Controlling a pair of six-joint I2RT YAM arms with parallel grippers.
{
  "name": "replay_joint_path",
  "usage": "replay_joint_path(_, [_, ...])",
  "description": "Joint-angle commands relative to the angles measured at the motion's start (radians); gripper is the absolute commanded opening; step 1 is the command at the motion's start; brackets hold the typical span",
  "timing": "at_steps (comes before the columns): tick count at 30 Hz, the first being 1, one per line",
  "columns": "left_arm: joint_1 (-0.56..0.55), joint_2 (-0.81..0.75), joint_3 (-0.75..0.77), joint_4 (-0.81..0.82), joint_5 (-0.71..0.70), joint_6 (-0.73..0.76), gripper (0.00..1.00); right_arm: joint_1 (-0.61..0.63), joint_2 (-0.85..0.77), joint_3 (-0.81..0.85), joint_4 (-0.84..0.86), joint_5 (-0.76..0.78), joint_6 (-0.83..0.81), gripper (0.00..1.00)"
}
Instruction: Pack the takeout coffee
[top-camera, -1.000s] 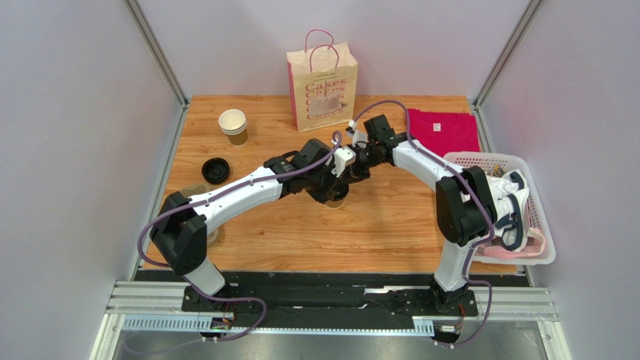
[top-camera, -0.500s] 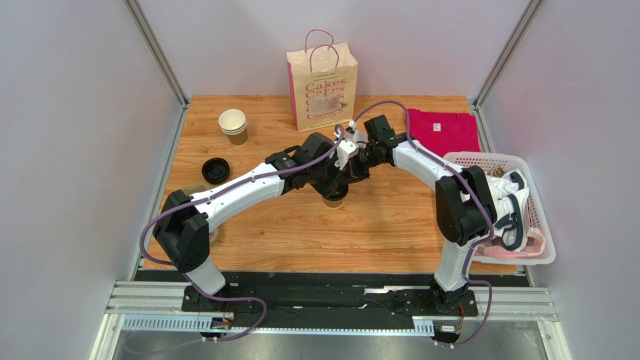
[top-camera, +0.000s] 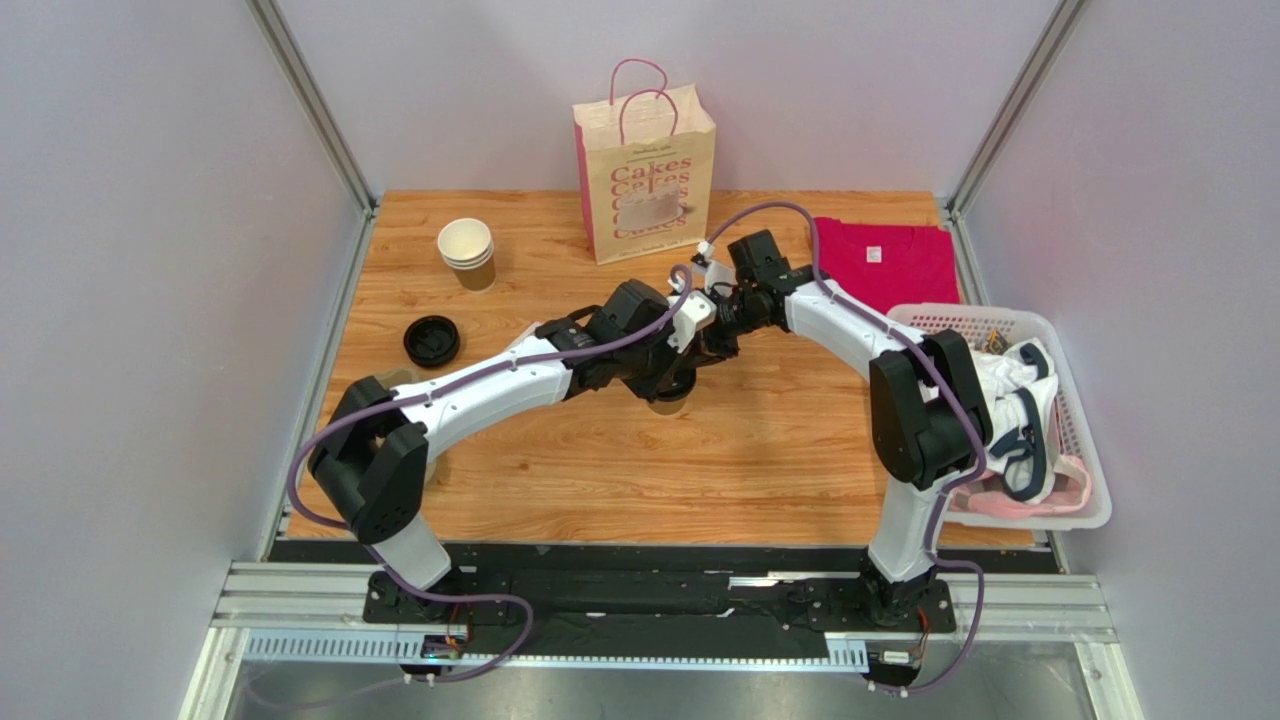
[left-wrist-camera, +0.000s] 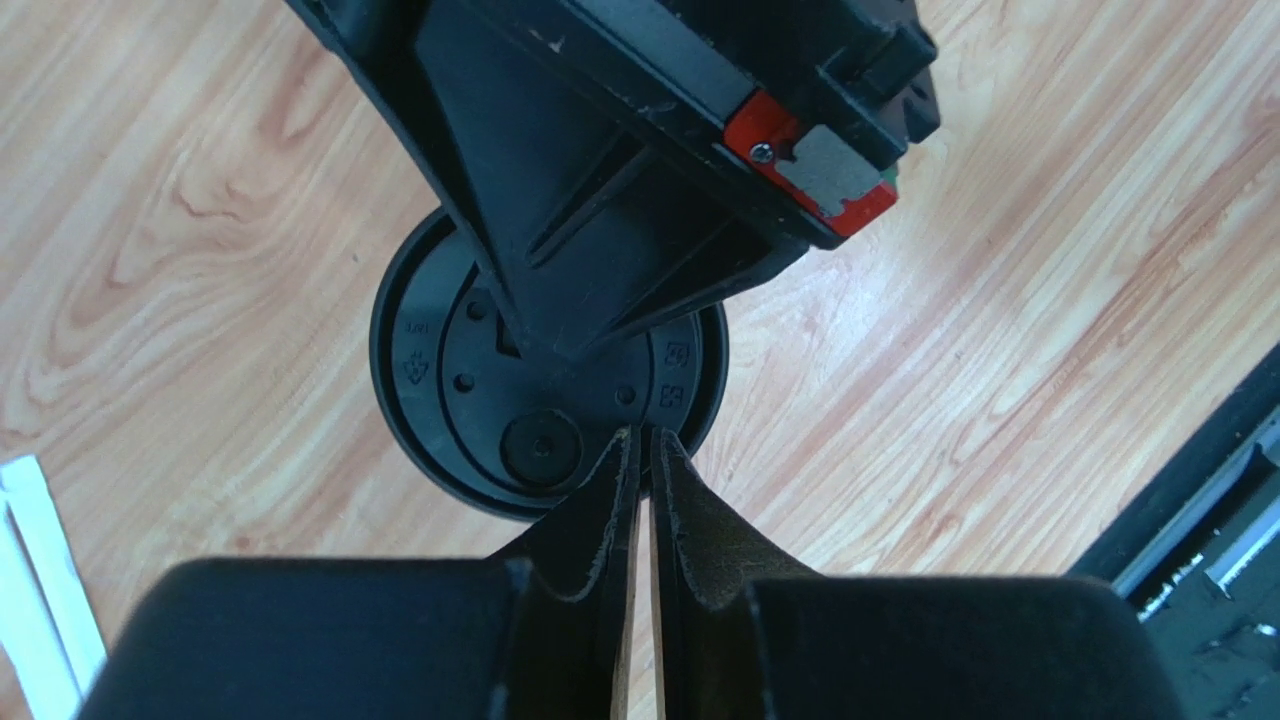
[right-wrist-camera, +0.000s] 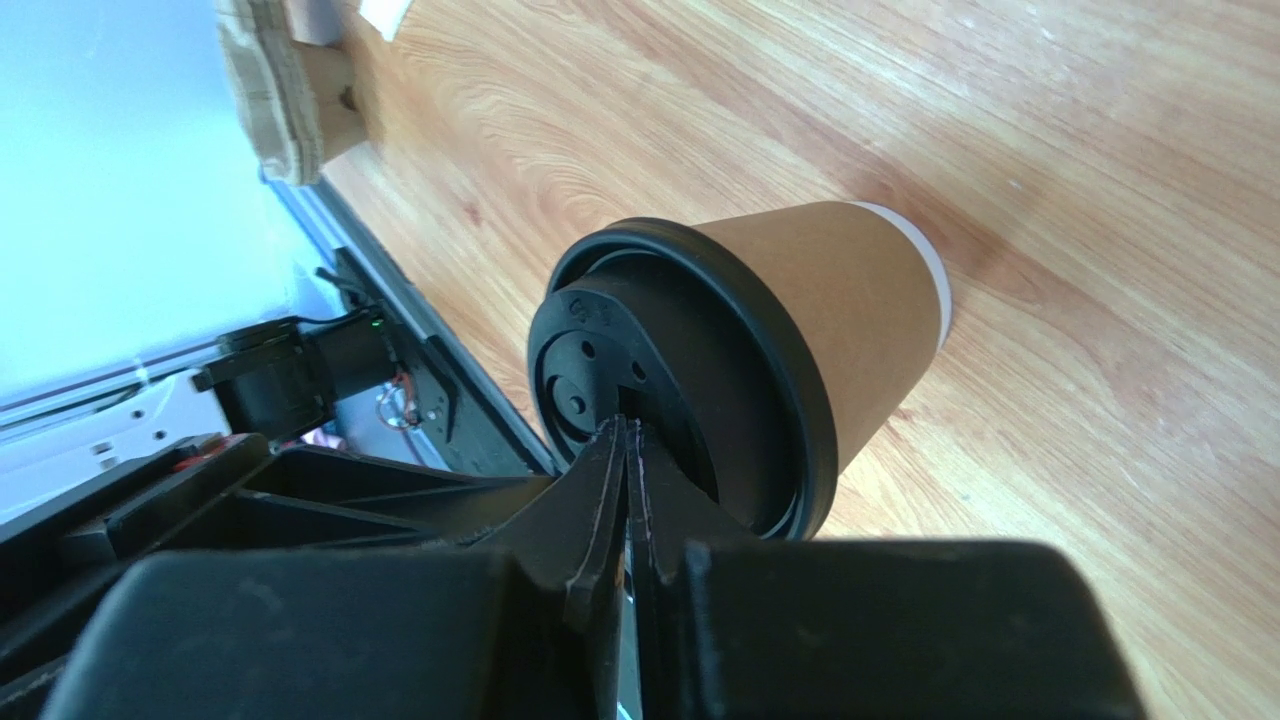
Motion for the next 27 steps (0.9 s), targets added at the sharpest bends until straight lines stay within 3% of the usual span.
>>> replay_joint_path(1, [-0.004, 0.063, -0.045, 0.016, -0.002, 0.032, 0.11, 0.003, 0.044, -0.007, 0.006, 0.034, -0.004, 0.06])
replay_joint_path(7, [0.021, 0.025, -0.034, -0.004, 0.027, 0.032, 0.11, -0.002, 0.046, -0.007, 0.003, 0.032, -0.008, 0.06])
replay_joint_path(17, [0.025, -0.088, 0.202, -0.138, 0.088, 0.032, 0.12, 0.0, 0.035, -0.009, 0.005, 0.027, -0.005, 0.06])
replay_joint_path(27, [0.025, -0.033, 0.035, -0.029, 0.069, 0.061, 0.12, -0.002, 0.035, -0.012, 0.008, 0.017, 0.004, 0.06])
